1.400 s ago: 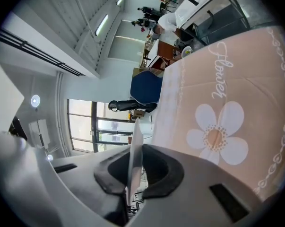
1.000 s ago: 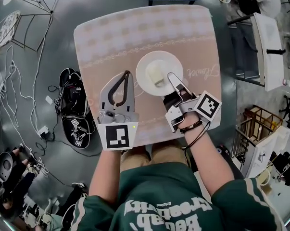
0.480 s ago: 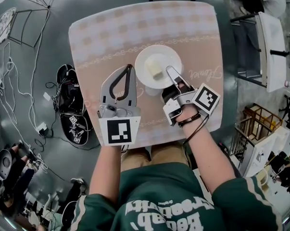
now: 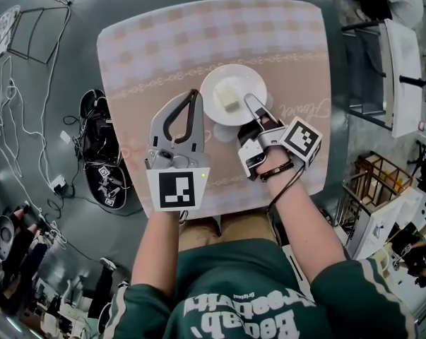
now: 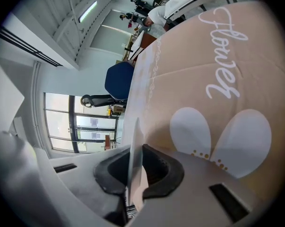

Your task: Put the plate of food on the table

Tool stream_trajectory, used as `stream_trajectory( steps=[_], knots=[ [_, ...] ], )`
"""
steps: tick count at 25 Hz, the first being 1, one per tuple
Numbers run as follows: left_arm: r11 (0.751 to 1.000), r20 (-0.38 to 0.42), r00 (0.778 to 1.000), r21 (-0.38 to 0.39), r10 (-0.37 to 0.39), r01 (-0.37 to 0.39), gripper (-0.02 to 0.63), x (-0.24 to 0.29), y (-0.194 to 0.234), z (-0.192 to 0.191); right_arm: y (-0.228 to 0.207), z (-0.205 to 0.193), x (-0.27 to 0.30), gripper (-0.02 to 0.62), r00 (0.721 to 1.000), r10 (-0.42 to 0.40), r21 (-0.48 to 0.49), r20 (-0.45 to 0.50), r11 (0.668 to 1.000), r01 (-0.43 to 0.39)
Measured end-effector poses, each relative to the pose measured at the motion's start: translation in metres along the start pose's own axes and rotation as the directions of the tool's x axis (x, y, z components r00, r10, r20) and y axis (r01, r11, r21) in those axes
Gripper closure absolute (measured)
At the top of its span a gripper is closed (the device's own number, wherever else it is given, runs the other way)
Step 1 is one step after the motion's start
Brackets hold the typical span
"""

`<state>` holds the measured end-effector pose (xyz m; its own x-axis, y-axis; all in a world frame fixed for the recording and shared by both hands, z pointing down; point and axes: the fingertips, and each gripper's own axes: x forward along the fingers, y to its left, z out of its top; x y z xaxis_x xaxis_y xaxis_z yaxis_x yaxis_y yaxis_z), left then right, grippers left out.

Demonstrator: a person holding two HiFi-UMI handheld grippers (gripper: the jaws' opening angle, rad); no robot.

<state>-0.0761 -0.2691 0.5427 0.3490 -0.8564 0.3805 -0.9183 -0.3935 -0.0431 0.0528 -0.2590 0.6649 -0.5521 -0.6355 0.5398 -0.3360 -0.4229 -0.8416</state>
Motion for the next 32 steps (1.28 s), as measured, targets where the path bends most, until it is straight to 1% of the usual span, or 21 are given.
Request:
stream_trajectory(
  steps=[3,8,11,17,19,21,22,24,25,27,32],
  knots=[
    [1.0,-0.004,1.0,-0.003,0.0,0.0,0.597,0.002,-0.001,-0.002,-0.003,0.003,0.002,0.563,1.0,-0.015,0.014,0.013,1.0,0.015],
    [1.0,0.008,1.0,0.007,0.006,-0.006,0.597,-0.001,-0.004,0.001,0.0,0.004,0.004,0.564,1.0,-0.007,0.033,0.028,0.999,0.006],
    [1.0,-0.001,1.0,0.015,0.011,-0.011,0.597,0.003,0.002,-0.003,0.001,0.005,0.015,0.563,1.0,-0.009,0.041,0.028,0.999,0.007],
    [1.0,-0.012,1.0,-0.002,0.016,-0.016,0.597,0.011,0.011,-0.009,0.008,0.007,0.037,0.563,1.0,0.004,0.035,0.031,0.999,-0.005],
    [1.0,-0.01,1.0,-0.008,0.02,-0.02,0.597,0.012,0.013,-0.009,0.009,0.009,0.04,0.563,0.999,0.002,0.052,0.047,0.999,-0.005],
    [1.0,-0.01,1.0,-0.018,0.022,-0.022,0.597,0.012,0.015,-0.01,0.008,0.01,0.041,0.561,0.997,0.014,0.09,0.071,0.996,-0.021],
    [0.999,-0.012,1.0,-0.022,0.022,-0.022,0.597,0.011,0.015,-0.011,0.008,0.01,0.041,0.548,0.997,0.014,0.102,0.077,0.995,-0.022],
    [0.999,-0.022,1.0,-0.027,0.021,-0.021,0.597,0.011,0.015,-0.014,0.005,0.009,0.039,0.463,0.997,-0.003,0.093,0.078,0.996,-0.004],
    [0.999,-0.029,0.999,-0.029,0.02,-0.021,0.597,0.011,0.015,-0.016,0.005,0.009,0.038,0.44,0.997,-0.011,0.081,0.076,0.997,0.005],
    [0.999,-0.038,0.999,-0.032,0.018,-0.019,0.597,0.012,0.014,-0.017,0.006,0.011,0.034,0.419,0.996,-0.027,0.058,0.085,0.998,0.022],
    [1.0,-0.036,0.999,-0.029,0.009,-0.011,0.597,0.014,0.009,-0.015,-0.005,0.02,0.018,0.407,0.988,-0.088,0.011,0.127,0.996,0.088]
  ],
)
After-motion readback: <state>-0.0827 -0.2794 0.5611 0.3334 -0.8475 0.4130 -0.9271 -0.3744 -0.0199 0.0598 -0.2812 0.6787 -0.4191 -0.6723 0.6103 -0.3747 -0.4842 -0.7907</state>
